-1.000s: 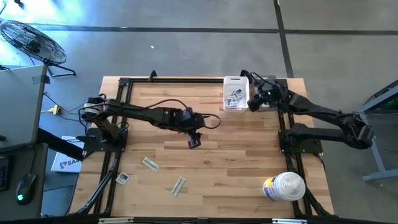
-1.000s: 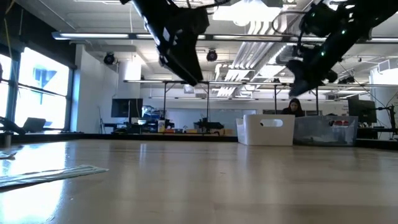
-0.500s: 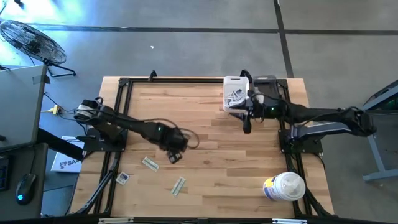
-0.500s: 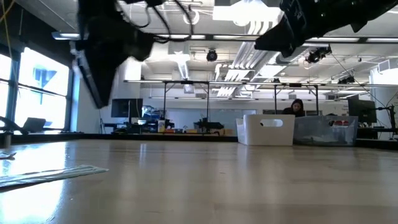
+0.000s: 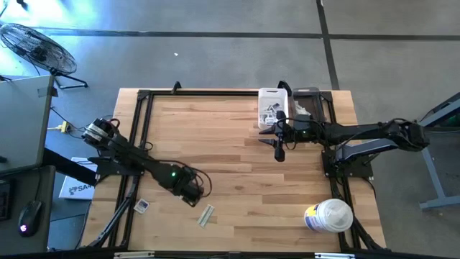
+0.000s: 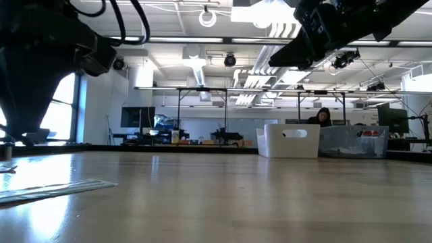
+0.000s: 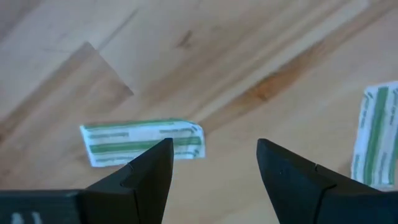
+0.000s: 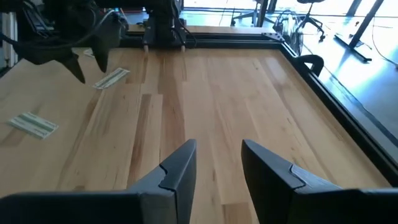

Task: Pick & Place First Aid Supplies
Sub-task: Put the bandage into the gray bin

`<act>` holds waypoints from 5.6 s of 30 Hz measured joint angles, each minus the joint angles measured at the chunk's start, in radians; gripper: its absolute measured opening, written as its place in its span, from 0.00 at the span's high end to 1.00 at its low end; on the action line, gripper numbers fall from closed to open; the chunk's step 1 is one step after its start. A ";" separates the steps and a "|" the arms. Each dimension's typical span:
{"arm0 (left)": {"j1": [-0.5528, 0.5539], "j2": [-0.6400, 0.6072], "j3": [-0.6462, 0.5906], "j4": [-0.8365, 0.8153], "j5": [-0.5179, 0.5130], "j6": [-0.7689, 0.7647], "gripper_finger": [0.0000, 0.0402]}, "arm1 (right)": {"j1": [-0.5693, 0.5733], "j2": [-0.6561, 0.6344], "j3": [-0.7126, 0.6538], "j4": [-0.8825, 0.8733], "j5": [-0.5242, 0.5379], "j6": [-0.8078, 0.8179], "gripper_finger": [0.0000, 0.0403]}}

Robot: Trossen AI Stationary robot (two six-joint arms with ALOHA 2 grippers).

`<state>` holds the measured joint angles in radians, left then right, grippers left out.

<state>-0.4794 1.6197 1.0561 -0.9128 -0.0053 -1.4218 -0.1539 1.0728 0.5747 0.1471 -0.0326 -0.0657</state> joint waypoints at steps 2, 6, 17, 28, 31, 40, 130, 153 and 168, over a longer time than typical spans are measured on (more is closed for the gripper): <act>-0.018 0.017 0.000 0.014 -0.009 -0.022 0.43 | 0.000 0.000 0.000 0.000 0.000 0.003 0.70; -0.033 0.068 0.000 0.050 0.003 -0.031 0.43 | 0.000 0.000 0.000 0.001 0.000 0.030 0.70; -0.032 0.142 0.000 0.060 0.020 -0.066 0.49 | 0.000 0.000 0.000 -0.012 -0.001 0.065 0.70; -0.031 0.142 0.000 0.088 0.011 -0.068 0.87 | 0.000 0.000 0.000 -0.016 -0.001 0.066 0.70; -0.031 0.141 0.000 0.089 -0.020 -0.044 0.96 | 0.000 0.000 0.000 -0.016 -0.001 0.066 0.70; -0.031 0.139 0.009 0.068 -0.069 -0.010 1.00 | 0.000 0.000 0.000 -0.015 -0.009 0.069 0.70; 0.122 0.029 -0.094 0.371 -0.315 0.417 1.00 | 0.116 0.072 0.000 0.153 -0.177 -0.191 0.70; 0.482 0.132 -0.089 1.184 0.212 1.070 1.00 | 0.131 0.355 0.000 0.235 -0.090 -0.387 0.50; 0.480 0.132 -0.088 1.217 0.132 1.104 1.00 | 0.108 0.411 0.000 0.231 -0.093 -0.354 0.87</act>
<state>0.0006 1.7515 0.9680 0.3042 0.1266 -0.3183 -0.0456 1.4834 0.5747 0.3780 -0.1258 -0.4196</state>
